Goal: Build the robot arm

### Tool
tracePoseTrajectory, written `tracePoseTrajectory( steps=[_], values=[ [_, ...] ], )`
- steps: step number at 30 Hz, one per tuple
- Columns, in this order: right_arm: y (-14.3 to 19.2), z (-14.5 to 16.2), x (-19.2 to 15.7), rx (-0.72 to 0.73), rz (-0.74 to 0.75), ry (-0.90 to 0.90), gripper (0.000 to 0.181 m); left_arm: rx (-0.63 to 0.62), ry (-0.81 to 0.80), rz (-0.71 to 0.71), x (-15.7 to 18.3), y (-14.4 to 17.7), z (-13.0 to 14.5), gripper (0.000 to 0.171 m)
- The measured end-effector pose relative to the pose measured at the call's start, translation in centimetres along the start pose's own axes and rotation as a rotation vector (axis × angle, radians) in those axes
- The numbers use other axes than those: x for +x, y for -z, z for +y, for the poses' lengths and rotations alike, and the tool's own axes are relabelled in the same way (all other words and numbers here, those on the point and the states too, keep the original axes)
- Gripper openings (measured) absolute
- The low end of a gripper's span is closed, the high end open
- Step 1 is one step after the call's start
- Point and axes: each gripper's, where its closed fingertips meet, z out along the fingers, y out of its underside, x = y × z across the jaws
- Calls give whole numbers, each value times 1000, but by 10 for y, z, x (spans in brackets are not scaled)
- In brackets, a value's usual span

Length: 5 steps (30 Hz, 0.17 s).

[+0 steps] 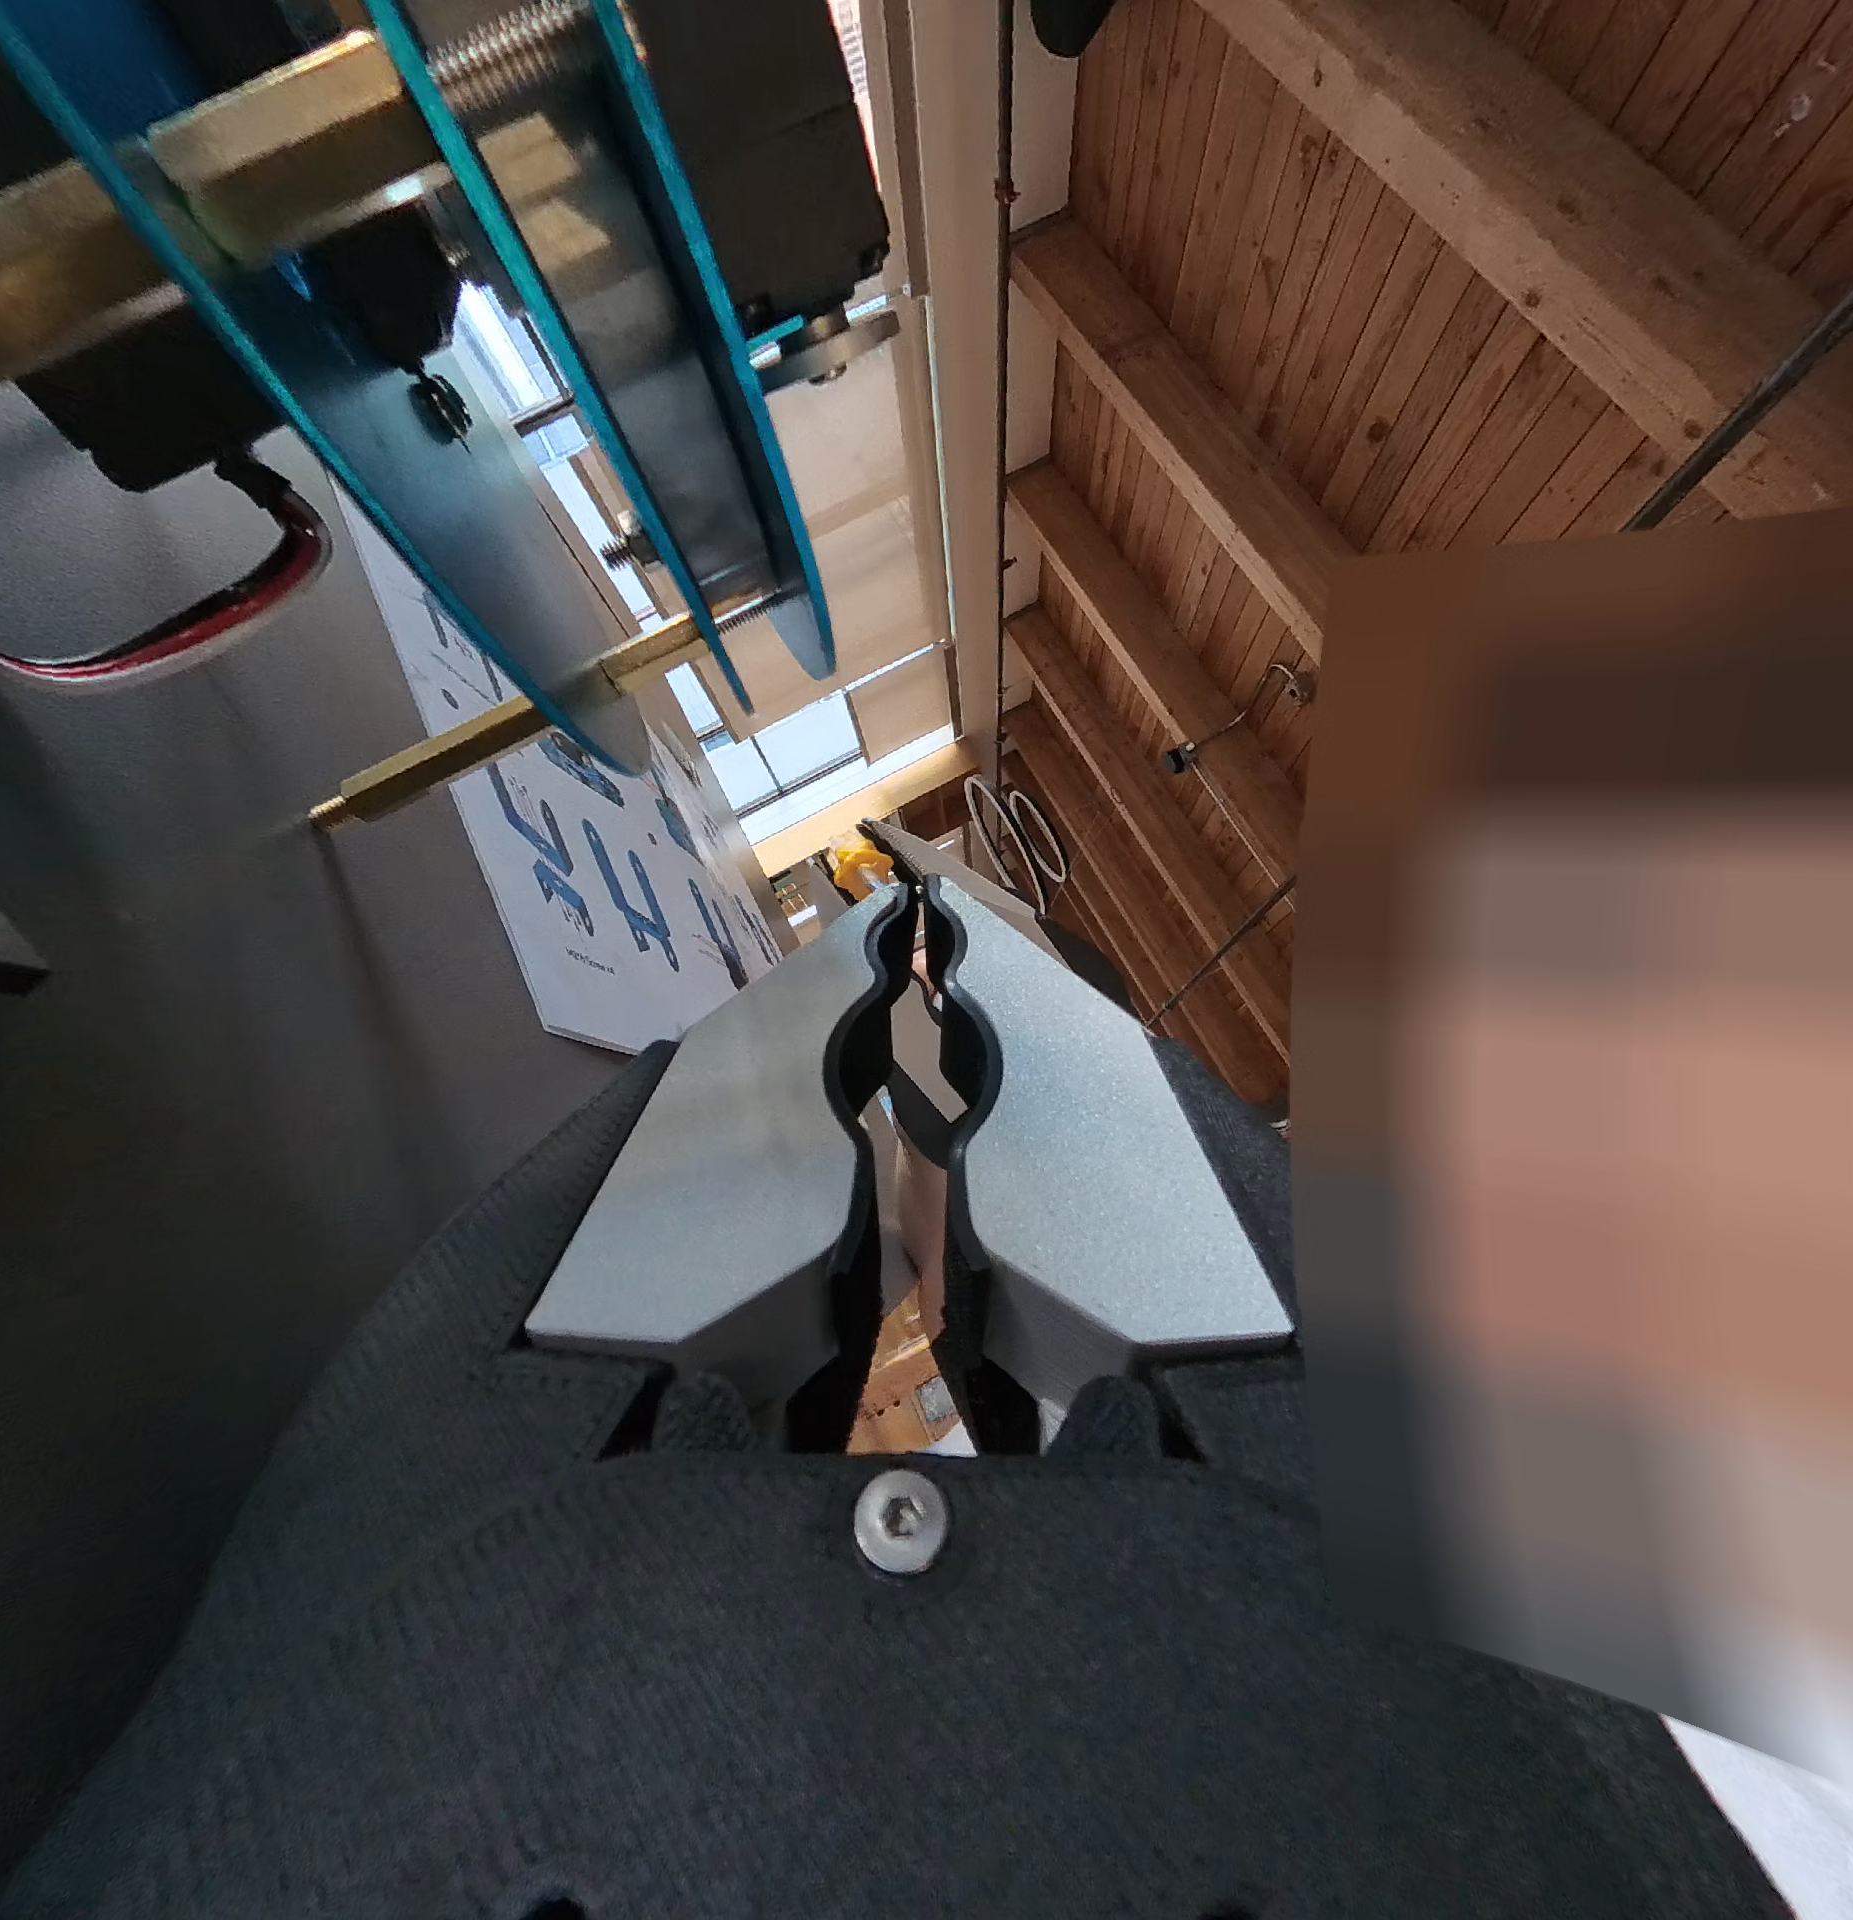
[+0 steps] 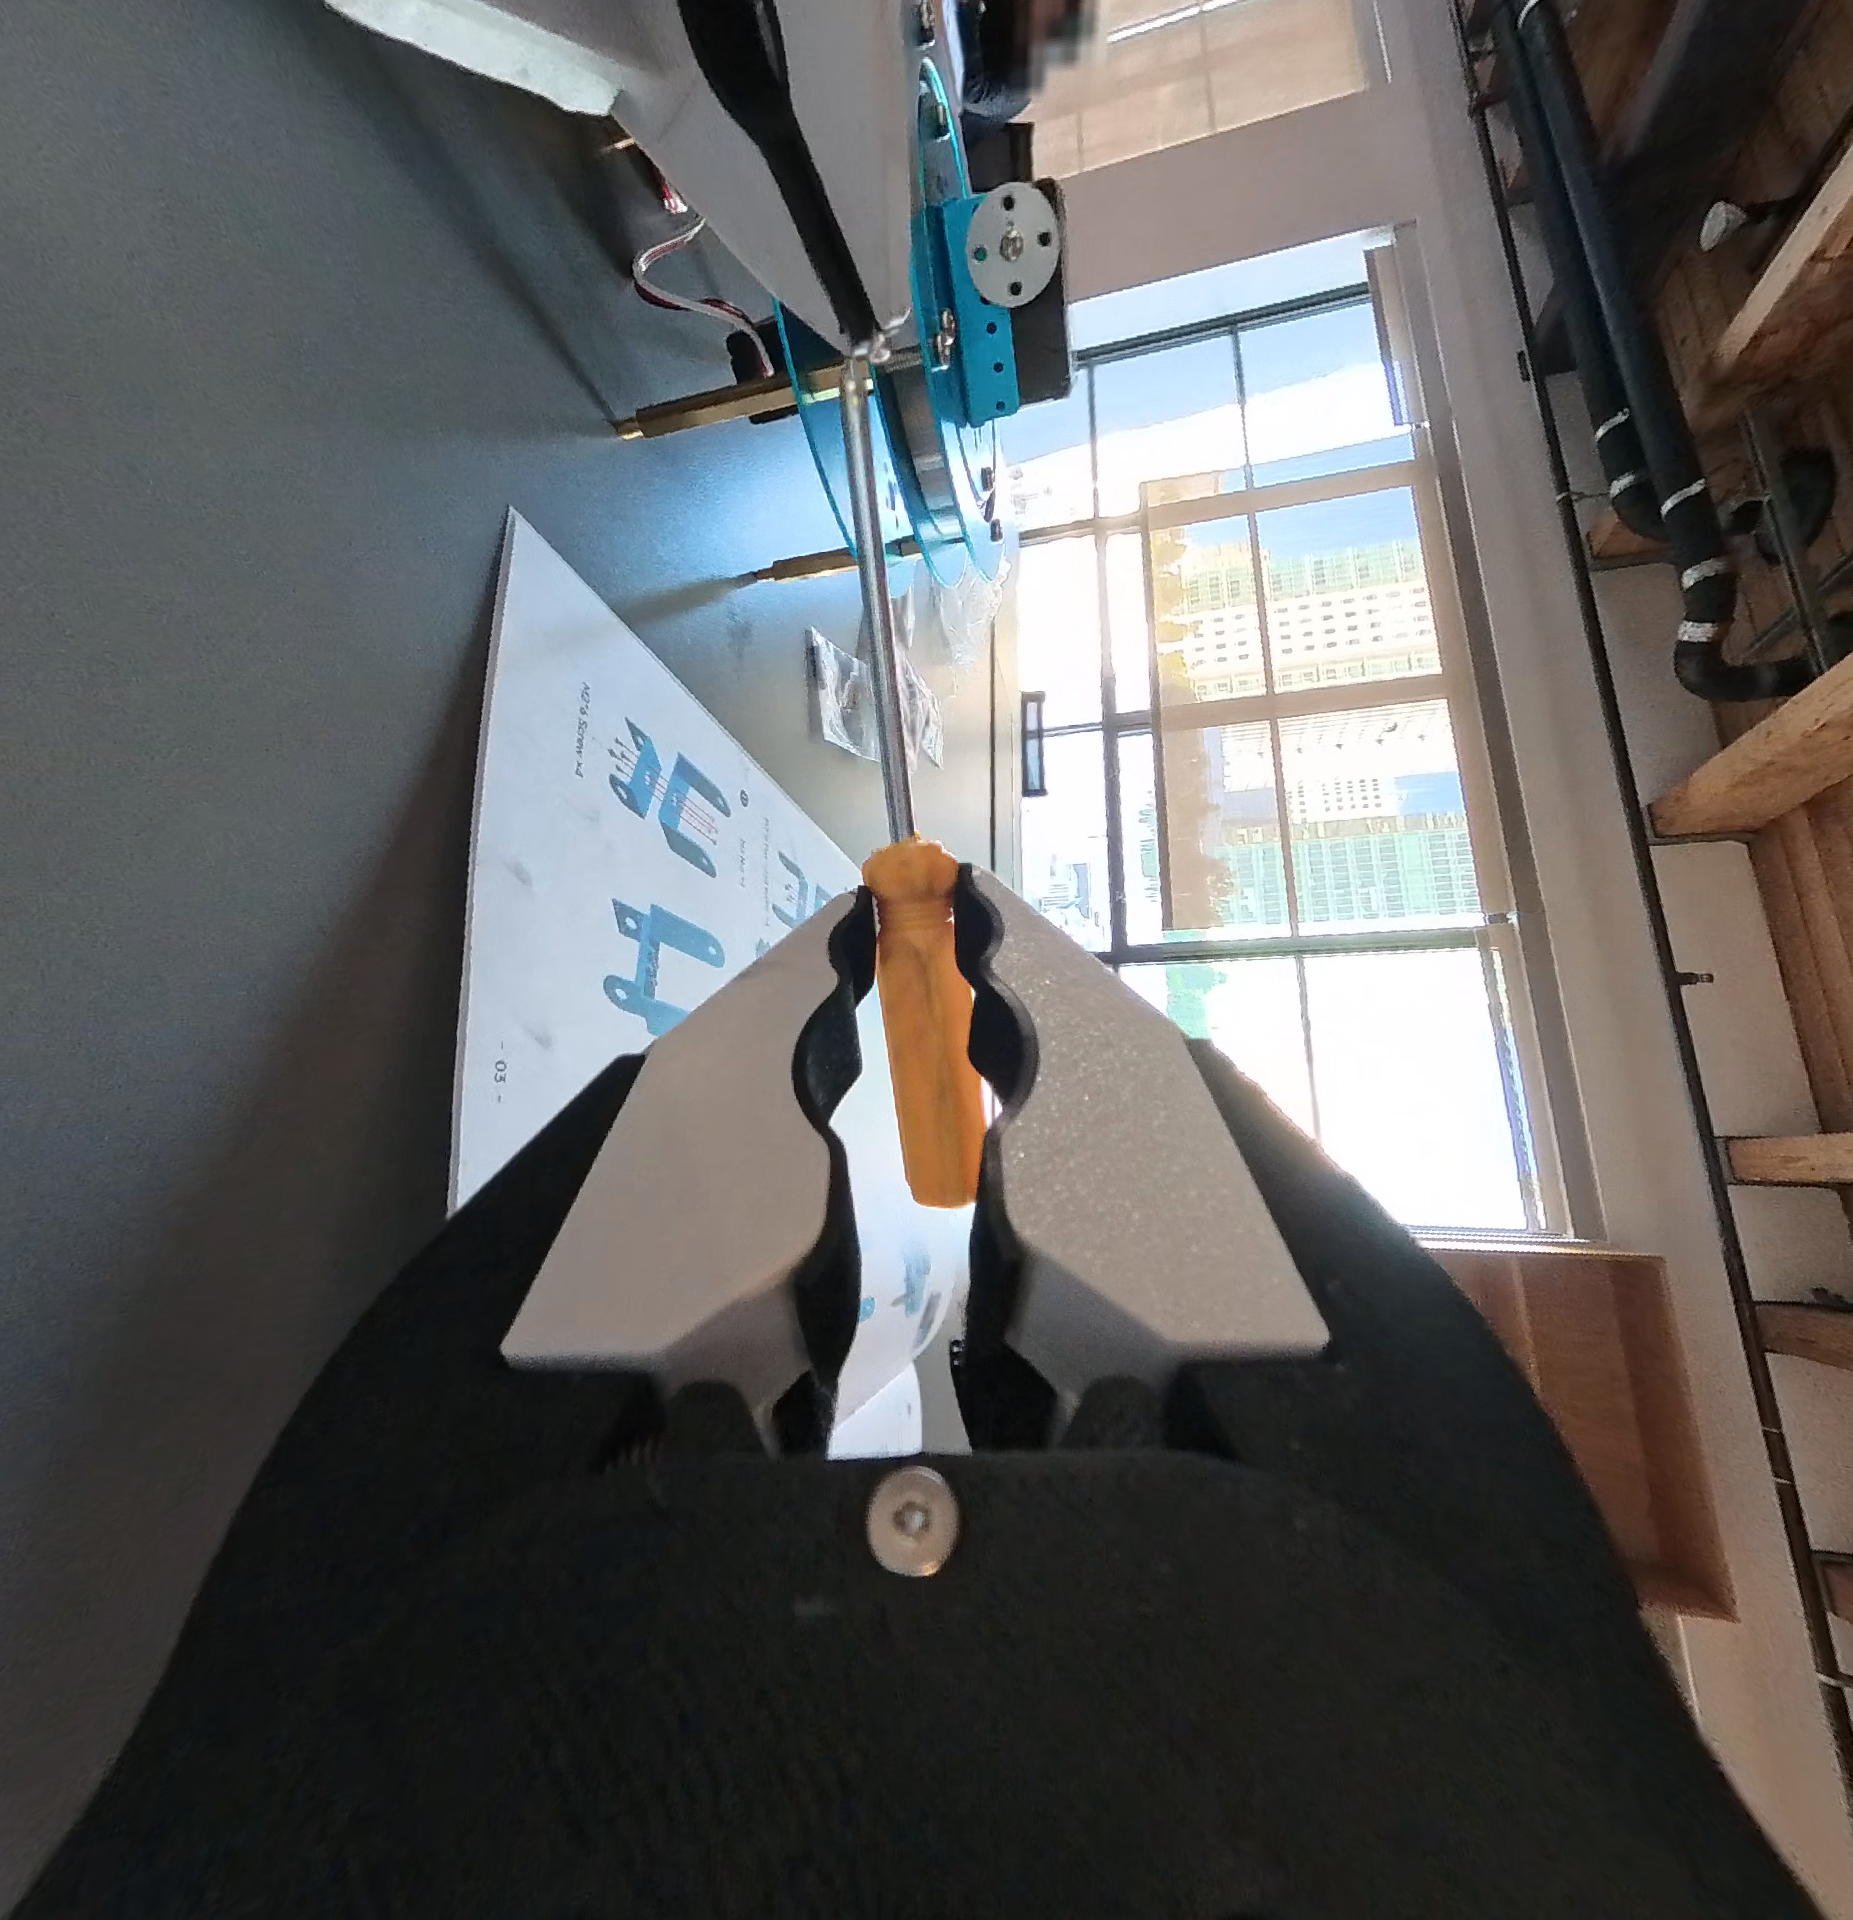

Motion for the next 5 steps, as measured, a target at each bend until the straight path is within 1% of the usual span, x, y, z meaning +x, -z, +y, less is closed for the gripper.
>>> tracePoseTrajectory(
  steps=[5],
  values=[
    [1, 2, 3, -6, 9, -5, 13, 13, -8, -8, -1, 1, -1, 0]
  ],
)
